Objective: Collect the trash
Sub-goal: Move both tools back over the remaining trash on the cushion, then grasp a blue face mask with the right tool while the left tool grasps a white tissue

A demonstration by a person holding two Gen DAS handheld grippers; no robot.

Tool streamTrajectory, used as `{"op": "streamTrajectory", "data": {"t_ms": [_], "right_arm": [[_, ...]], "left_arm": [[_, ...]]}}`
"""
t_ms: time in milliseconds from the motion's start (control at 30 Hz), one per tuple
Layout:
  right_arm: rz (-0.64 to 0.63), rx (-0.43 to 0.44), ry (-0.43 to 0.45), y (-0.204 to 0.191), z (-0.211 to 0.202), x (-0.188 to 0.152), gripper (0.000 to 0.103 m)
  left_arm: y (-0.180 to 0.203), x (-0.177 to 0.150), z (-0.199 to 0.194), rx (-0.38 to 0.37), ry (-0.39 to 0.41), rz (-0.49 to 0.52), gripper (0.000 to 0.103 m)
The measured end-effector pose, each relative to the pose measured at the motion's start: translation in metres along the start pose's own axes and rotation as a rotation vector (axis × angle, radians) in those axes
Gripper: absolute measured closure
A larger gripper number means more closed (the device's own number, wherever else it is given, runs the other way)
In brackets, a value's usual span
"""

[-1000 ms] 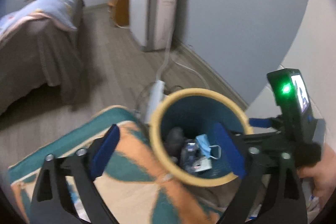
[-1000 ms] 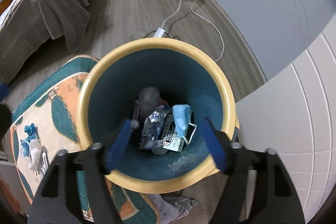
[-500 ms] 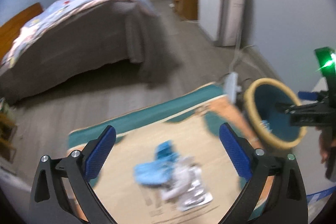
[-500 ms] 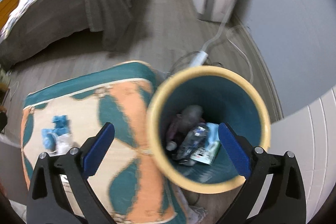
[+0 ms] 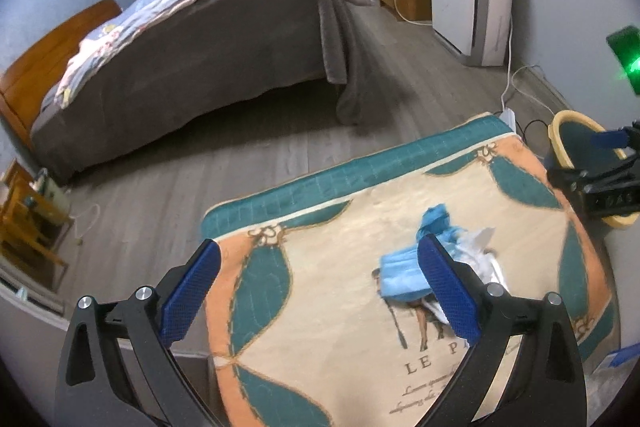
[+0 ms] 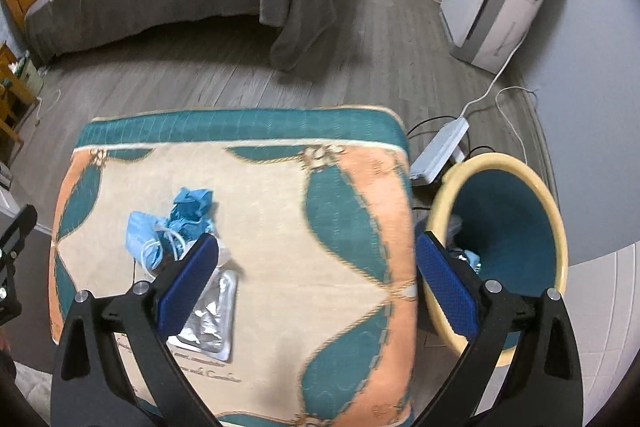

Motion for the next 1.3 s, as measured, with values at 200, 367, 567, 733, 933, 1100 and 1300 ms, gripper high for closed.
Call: {"op": "streamTrajectory", "data": {"t_ms": [200,367,567,733,933,1100,1300], "right_arm": [[0.000,-0.004,-0.039,-0.027,0.016,-0.010,0.006],[-0.008,0.007,-0.052,-0.050,0.023,-0.012,0.006],[0.025,0.036,-0.089,-0.075,0.035,-0.016,0.006],[0.030,0.084,-0.119,-0.095,0.041,-0.020,0.007],[0.034,0.110,-0.178,-0.109,0.048,-0.030,0.027],[0.033,0.135,-0.232,-0.109,0.049,-0.041,0.051],[0.042,0.211,-0.303,-0.121,0.059,-0.053,0.088]], "left_arm": [[-0.012,-0.005,0.003,-0.015,0.016,0.001,0.005],[-0.018,-0.009,0.003,-0.034,0.017,-0.002,0.005],[-0.033,-0.019,0.011,-0.064,-0.013,-0.052,0.005],[-0.042,-0.025,0.016,-0.054,-0.032,-0.062,0.005],[-0.054,-0.031,0.021,-0.064,-0.052,-0.116,0.005],[-0.056,-0.033,0.023,-0.081,-0.061,-0.133,0.005],[-0.049,-0.031,0.026,-0.089,-0.068,-0.115,0.005]]}}
Point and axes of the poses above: each gripper's, at about its wrist camera, not at the fingertips, and z roughly the way its jaws point, y to its right, x to its top, the point moved 7 cm from there along z, roughly the way its jaws point, and after that the axes turned 13 degrees about z, right-handed, at the moved point
